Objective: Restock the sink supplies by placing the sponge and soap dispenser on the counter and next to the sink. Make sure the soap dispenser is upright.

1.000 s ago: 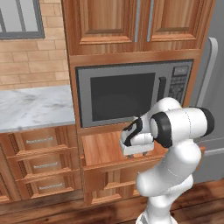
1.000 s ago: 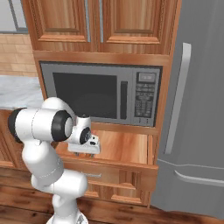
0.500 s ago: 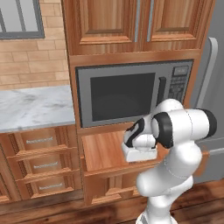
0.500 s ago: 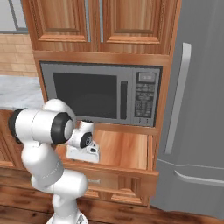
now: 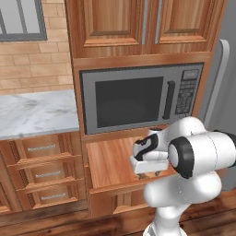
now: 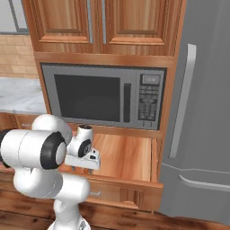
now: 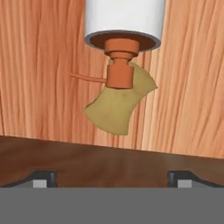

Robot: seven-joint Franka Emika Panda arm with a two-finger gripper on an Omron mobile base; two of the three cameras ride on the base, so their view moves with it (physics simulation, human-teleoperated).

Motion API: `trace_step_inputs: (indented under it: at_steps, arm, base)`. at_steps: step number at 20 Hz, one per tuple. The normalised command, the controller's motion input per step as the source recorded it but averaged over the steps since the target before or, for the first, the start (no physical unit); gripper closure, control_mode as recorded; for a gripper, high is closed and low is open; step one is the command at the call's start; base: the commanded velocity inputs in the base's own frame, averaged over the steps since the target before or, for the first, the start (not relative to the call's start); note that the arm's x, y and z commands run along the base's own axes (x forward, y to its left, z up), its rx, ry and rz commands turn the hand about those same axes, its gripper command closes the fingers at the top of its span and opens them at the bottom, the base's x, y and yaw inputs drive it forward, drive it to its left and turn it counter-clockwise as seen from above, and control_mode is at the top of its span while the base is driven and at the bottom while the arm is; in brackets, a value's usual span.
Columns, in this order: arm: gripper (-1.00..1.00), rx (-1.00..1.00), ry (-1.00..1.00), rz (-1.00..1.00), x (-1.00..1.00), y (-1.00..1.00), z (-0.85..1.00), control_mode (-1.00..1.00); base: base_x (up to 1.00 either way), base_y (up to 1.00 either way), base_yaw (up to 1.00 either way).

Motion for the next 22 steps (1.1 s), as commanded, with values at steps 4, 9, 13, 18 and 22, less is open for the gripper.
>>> trace_step_inputs:
  at_steps: [4, 9, 13, 18, 22]
  arm:
    - [-1.00, -0.01, 0.00, 0.00, 0.68, 0.04, -0.33, -1.00]
    - [-1.00, -0.03, 0.00, 0.00, 0.24, 0.08, -0.37, -1.00]
    - [-1.00, 0.00, 0.00, -0.04, 0.18, 0.00, -0.21, -1.00]
    - [-1.00, 0.00, 0.08, -0.09, 0.46, 0.00, -0.15, -1.00]
    - [-1.00, 0.00, 0.13, -0.07, 0.40, 0.00, -0.30, -1.00]
  base:
    - [0.00, 0.00, 0.00]
    - [0.00, 0.00, 0.00]
    - [0.00, 0.00, 0.00]
    - [0.00, 0.00, 0.00]
    - [0.00, 0.00, 0.00]
